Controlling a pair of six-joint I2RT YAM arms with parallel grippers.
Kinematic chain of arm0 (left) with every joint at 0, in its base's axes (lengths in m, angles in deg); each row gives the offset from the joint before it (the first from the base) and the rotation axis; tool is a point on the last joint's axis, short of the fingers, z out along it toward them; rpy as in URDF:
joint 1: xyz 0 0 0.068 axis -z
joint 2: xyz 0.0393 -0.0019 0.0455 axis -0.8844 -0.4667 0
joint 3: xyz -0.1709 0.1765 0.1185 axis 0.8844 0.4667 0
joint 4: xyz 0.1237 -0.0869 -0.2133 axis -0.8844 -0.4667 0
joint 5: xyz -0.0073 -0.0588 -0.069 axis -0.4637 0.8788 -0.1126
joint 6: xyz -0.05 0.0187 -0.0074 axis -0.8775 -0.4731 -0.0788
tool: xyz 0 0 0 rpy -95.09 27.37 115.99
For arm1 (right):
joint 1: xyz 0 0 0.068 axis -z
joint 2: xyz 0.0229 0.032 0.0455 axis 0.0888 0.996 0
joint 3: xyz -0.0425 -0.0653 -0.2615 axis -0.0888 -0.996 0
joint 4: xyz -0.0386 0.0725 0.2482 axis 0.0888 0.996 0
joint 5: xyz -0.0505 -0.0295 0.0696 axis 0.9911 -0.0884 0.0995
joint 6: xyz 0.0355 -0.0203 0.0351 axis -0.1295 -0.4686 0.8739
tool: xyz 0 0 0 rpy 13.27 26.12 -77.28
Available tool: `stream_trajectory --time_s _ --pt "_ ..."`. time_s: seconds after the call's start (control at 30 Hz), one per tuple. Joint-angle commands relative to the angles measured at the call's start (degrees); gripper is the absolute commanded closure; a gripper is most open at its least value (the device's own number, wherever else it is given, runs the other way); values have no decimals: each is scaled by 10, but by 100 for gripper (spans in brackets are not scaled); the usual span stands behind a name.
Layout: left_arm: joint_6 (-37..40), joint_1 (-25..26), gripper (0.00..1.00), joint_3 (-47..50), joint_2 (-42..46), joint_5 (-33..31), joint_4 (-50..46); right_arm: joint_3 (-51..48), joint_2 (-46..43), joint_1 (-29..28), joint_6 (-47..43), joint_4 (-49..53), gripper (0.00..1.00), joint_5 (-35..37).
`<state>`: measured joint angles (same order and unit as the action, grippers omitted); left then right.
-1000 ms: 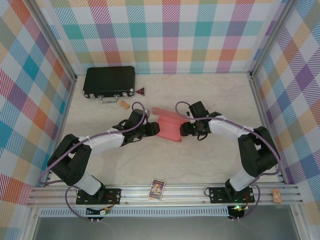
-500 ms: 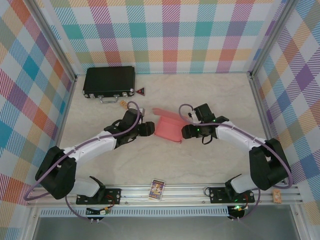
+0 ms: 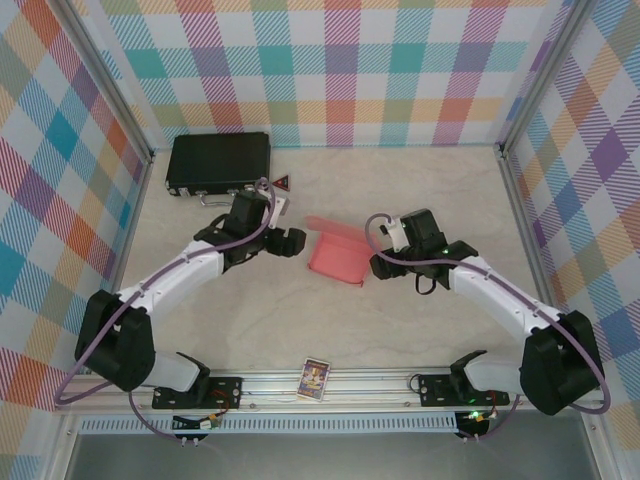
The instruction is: Fold the paper box
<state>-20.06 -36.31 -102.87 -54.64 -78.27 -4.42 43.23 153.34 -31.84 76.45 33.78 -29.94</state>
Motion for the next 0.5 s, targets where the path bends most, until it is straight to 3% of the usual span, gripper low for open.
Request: stream_trajectory --time_s 0.0,0.1,0.2,0.47 --pt "106 -22 9 -28 -24 88 -34 -4 -23 8 -70 -3 34 -18" --pt "144 -41 8 -49 -49 115 -30 -31 -50 9 -121 -40 34 -56" --pt "186 -49 9 -80 -85 140 -35 -39 -64 8 -146 -57 33 -41" --pt "250 -54 17 -128 -146 199 -34 -2 -7 13 -218 -43 36 -69"
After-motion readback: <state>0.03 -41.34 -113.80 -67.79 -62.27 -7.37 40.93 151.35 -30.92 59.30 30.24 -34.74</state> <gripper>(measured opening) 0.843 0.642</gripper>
